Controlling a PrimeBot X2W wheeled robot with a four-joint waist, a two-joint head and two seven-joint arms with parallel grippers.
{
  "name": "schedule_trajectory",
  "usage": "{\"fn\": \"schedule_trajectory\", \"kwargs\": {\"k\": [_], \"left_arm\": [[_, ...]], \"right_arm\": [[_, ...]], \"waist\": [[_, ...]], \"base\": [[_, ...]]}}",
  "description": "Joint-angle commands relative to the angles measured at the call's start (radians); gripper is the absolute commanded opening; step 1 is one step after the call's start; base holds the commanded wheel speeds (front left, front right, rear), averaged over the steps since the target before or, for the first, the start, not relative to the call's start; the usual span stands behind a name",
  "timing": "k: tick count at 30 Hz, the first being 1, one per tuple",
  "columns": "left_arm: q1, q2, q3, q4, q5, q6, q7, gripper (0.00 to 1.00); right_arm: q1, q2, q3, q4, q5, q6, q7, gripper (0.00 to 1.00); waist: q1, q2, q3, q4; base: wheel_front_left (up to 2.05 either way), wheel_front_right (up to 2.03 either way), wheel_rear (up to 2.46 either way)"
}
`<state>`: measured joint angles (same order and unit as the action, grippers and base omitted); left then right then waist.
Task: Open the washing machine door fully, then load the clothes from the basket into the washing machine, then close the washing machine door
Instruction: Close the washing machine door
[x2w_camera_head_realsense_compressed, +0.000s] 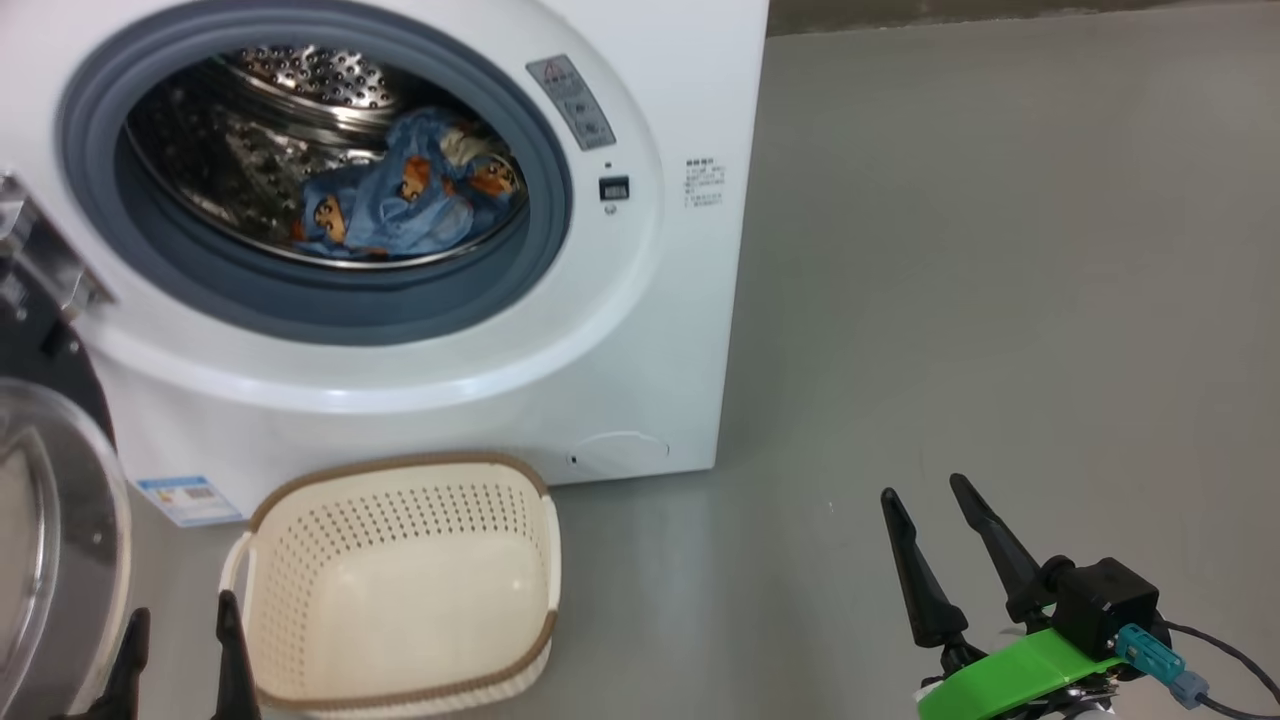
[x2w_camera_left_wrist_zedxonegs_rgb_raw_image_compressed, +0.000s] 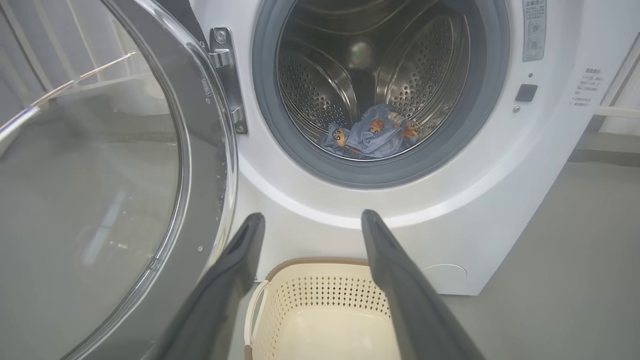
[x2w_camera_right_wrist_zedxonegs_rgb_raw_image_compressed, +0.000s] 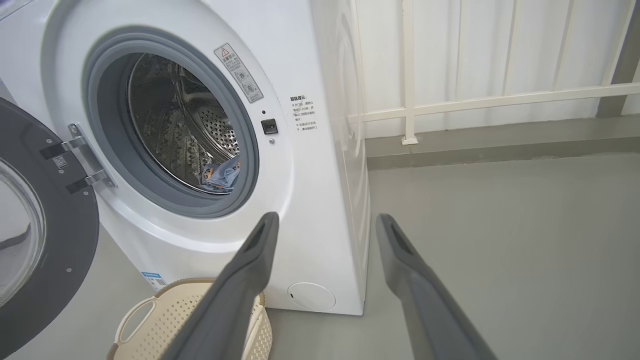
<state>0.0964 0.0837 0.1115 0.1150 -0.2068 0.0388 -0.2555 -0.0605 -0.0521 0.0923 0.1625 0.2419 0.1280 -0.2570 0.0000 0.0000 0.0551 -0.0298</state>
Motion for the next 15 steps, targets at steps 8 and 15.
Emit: {"fn": "schedule_trajectory", "kwargs": {"k": [8,15], "left_arm": [[-0.052,0.005,0.050,-0.028,0.020,-0.005,-0.006,1.00],[-0.052,0.000,0.052,-0.041,0.028,-0.031,-0.006,1.00]], "right_arm": [[-0.010,0.002,0.020,-0.026,0.006,0.003,-0.005,1.00],[-0.011,0.002,0.018,-0.030,0.002,0.003,-0.005,1.00]], "waist": [[0.0000,0.0000,0.004,0.003],[0.0000,0.0000,0.002,0.006]], "base": [[-1.76,1.76,0.00],[-0.76,0.76,0.00]]}}
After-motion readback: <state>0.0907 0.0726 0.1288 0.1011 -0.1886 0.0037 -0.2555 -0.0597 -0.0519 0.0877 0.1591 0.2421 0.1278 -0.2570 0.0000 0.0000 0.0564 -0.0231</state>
